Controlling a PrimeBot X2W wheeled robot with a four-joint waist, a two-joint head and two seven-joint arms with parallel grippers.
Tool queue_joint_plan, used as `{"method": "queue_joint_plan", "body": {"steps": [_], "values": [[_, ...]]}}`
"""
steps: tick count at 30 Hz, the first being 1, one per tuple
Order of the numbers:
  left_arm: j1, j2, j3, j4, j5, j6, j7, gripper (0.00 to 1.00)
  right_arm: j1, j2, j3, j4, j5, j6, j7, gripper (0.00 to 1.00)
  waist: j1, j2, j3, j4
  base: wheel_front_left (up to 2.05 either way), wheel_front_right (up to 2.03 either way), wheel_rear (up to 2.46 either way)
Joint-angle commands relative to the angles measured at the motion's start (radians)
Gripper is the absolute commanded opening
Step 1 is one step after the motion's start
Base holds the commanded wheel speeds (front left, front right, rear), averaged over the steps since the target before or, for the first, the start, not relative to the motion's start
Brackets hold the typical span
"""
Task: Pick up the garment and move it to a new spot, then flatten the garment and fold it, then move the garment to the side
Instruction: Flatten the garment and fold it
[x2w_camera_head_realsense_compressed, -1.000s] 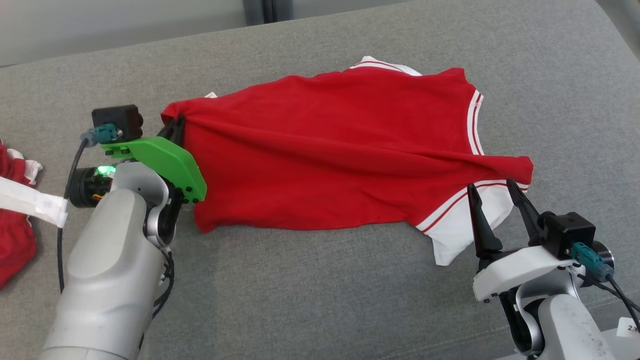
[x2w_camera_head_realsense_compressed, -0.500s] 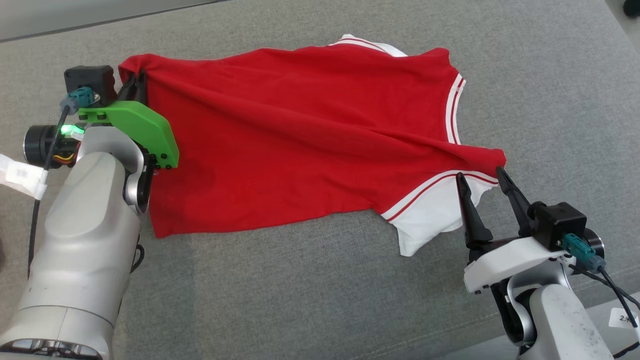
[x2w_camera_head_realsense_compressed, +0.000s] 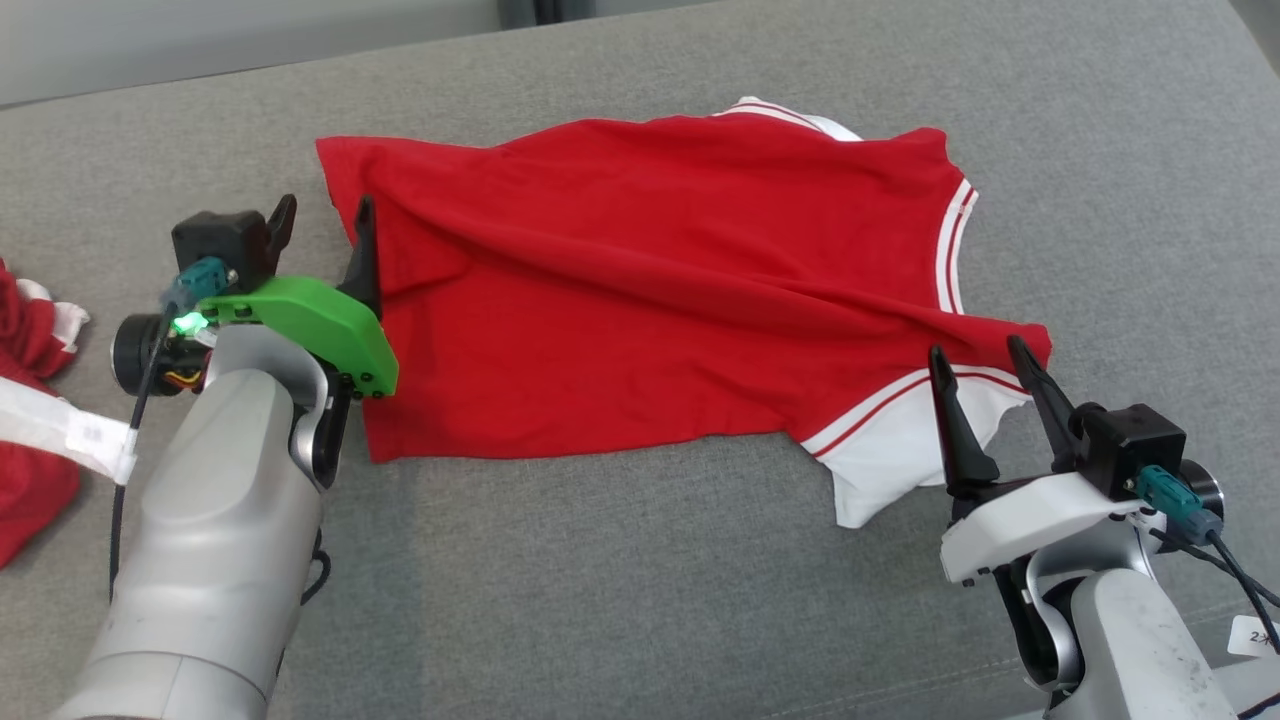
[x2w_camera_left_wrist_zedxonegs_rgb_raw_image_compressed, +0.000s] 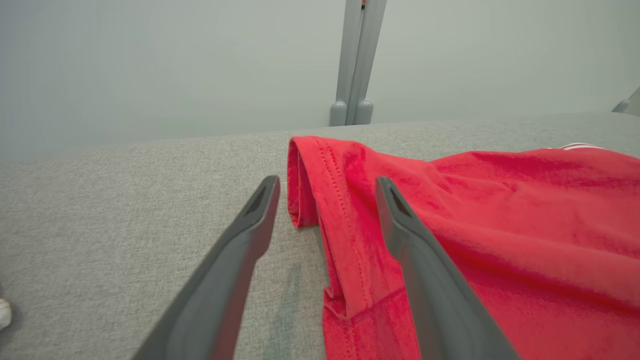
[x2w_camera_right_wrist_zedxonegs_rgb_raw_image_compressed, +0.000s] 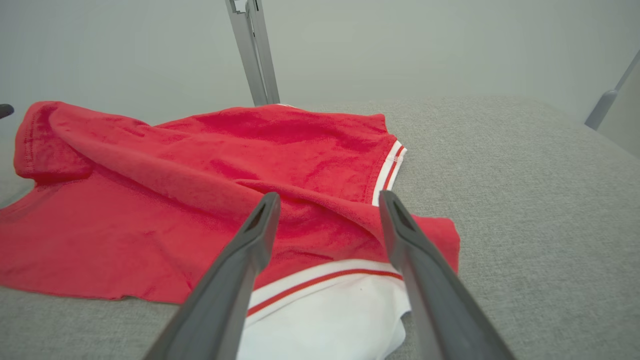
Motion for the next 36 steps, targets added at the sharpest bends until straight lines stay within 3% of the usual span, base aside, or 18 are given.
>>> {"method": "queue_joint_plan", "body": {"steps": [1,10,16,27,36], "values": [[0.029,0.000,0.009,-0.031,-0.011,-0.012,-0.014,1.00,0.016,-0.003,-0.009,-0.005,-0.006,-0.002,0.003,1.00,0.0000,0.0000,-0.041,0.043,0.00,0.00,0.00],[0.367,-0.004,0.126,-0.503,0.060,-0.034,-0.018,1.00,0.052,-0.008,-0.044,-0.025,-0.016,-0.002,0.031,1.00,0.0000,0.0000,-0.128,0.112,0.00,0.00,0.00],[0.578,-0.031,0.191,-0.697,0.103,-0.043,-0.018,1.00,0.074,-0.009,-0.056,-0.027,-0.011,-0.002,0.055,1.00,0.0000,0.0000,-0.170,0.138,0.00,0.00,0.00],[0.798,-0.048,0.250,-0.806,0.157,-0.048,-0.018,1.00,0.123,-0.006,-0.072,-0.019,0.001,-0.002,0.086,1.00,0.0000,0.0000,-0.209,0.163,0.00,0.00,0.00],[0.831,-0.071,0.304,-0.833,0.166,-0.045,-0.018,1.00,0.119,-0.005,-0.074,-0.031,0.001,-0.002,0.101,1.00,0.0000,0.0000,-0.200,0.181,0.00,0.00,0.00]]}}
